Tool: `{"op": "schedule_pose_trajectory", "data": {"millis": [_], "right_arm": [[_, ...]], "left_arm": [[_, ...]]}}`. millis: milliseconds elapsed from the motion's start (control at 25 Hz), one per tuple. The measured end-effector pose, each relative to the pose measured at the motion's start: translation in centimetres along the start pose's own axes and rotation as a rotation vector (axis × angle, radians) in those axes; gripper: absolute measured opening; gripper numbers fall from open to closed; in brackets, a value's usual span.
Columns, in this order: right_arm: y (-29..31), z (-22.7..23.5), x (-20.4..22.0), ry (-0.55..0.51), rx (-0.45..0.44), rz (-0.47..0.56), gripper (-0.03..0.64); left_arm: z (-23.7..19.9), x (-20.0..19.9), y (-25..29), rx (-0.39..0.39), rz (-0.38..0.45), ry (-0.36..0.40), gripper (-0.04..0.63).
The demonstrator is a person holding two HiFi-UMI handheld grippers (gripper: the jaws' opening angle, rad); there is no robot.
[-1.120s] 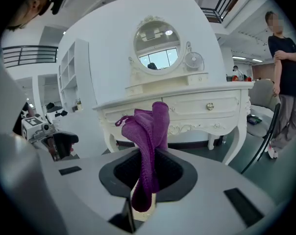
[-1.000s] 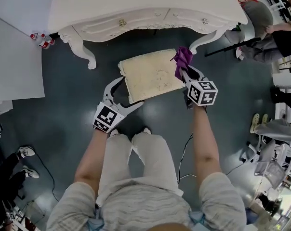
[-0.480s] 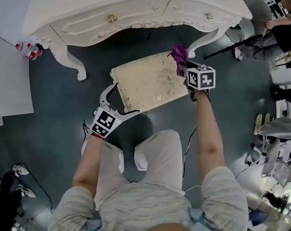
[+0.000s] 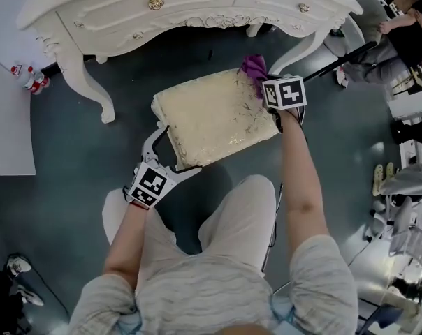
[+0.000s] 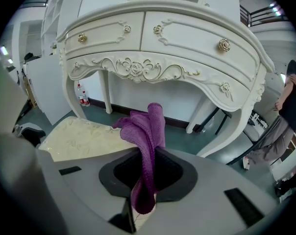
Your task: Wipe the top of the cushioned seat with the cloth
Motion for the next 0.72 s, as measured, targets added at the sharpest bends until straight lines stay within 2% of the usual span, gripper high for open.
{"op": "schedule_pose_trajectory", "data": {"millis": [280, 480, 720], "right_arm": [[1.6, -0.5, 0.4, -0.031, 0.033, 0.007, 0.058], [2.3, -1.0, 0.1, -0.04, 0.063, -0.006, 0.058], [2.6, -1.7, -0.2, -0.056, 0.098, -0.017, 0.057]], "left_arm": [[0.1, 1.0, 0.2, 0.022, 0.093, -0.009, 0.594], [0.2, 1.2, -0.2, 0.034, 0.121, -0.01, 0.594], [-0.1, 1.5, -1.1, 0.002, 0.122, 0.01, 0.592]]}}
Point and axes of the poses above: the fingertips, and each gripper's own axes: y forward along the fingers, z to its right, x out of its underside, the point moved 9 cm from there along -y, backward along the fingers, and after that the axes turned 5 degrees about -y, right-handed, at the moved point
